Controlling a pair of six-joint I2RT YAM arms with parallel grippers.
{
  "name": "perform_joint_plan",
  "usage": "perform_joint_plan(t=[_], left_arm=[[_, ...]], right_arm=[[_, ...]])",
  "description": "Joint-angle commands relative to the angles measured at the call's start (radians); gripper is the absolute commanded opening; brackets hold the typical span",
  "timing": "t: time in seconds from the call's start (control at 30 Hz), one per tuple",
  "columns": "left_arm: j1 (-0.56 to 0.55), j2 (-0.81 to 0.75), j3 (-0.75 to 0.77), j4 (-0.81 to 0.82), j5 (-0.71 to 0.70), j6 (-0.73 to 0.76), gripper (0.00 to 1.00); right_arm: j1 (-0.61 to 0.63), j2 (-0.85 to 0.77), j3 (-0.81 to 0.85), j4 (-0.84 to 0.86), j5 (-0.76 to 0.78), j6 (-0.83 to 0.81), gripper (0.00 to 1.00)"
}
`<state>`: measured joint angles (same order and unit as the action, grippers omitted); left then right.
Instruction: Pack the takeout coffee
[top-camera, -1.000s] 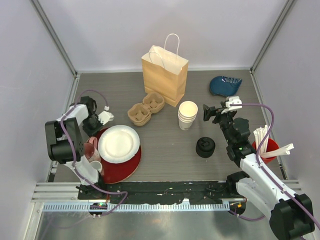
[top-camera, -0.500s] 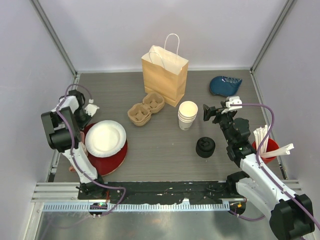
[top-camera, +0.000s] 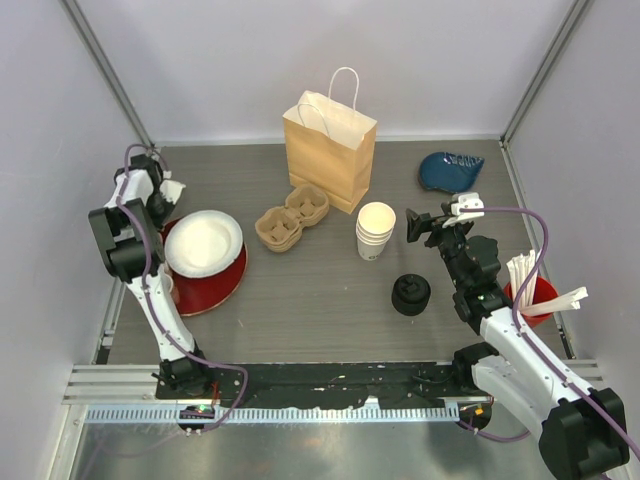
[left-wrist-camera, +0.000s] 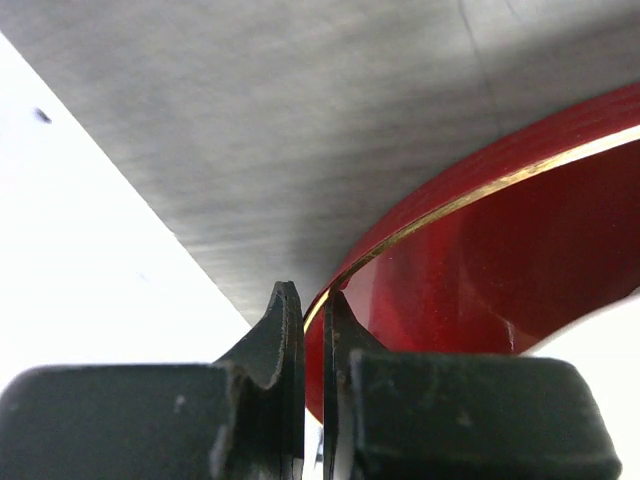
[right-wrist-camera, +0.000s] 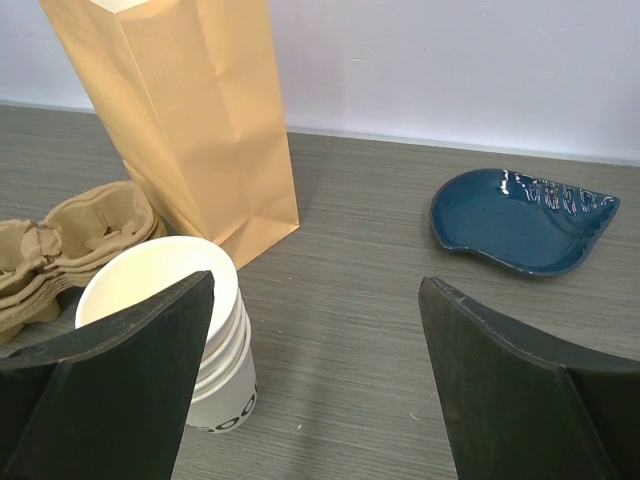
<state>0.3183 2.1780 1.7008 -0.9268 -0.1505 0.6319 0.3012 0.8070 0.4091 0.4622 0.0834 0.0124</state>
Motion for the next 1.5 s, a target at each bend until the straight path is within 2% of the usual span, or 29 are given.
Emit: perform_joint_plan(t=[0.0, 0.17, 0.33, 0.57, 0.73, 1.07, 1.2, 1.27, 1.3, 1.47], left_arm=[[-0.016, 0.095, 0.154, 0.237, -0.006, -0.116, 0.00], [-0.031, 0.193, 0.357, 0.192, -0.004, -0.178, 0.00], [-0.044, 0.272, 0.479, 0.135, 0.003, -0.210, 0.00], [-0.044, 0.247, 0.476, 0.143, 0.055, -0.302, 0.00], [-0.044, 0.238, 0.481, 0.172, 0.046, -0.445, 0.00], [-0.044, 0.154, 0.387, 0.186, 0.107, -0.466, 0.01], [-0.042, 0.079, 0.323, 0.207, 0.118, -0.465, 0.18], [-0.044, 0.040, 0.291, 0.223, 0.130, -0.449, 0.34], [-0.042, 0.031, 0.274, 0.226, 0.129, -0.449, 0.39], [-0.038, -0.035, 0.257, 0.241, 0.101, -0.433, 0.47]], right_arm=[[0.004, -0.003, 0.023, 0.018, -0.008, -0.008, 0.88], [0.006, 0.000, 0.028, 0.010, -0.008, -0.009, 0.89], [0.006, 0.000, 0.031, 0.001, -0.005, -0.032, 0.89], [0.006, 0.011, 0.036, 0.001, -0.007, -0.035, 0.89], [0.007, 0.008, 0.040, -0.010, -0.013, -0.035, 0.88], [0.007, 0.004, 0.037, -0.003, -0.022, -0.032, 0.89], [0.009, 0.003, 0.040, -0.008, -0.028, -0.029, 0.89], [0.007, -0.005, 0.042, -0.013, -0.022, -0.025, 0.89], [0.009, -0.006, 0.042, -0.016, -0.013, -0.022, 0.89], [0.009, -0.002, 0.066, -0.054, 0.010, -0.015, 0.89]])
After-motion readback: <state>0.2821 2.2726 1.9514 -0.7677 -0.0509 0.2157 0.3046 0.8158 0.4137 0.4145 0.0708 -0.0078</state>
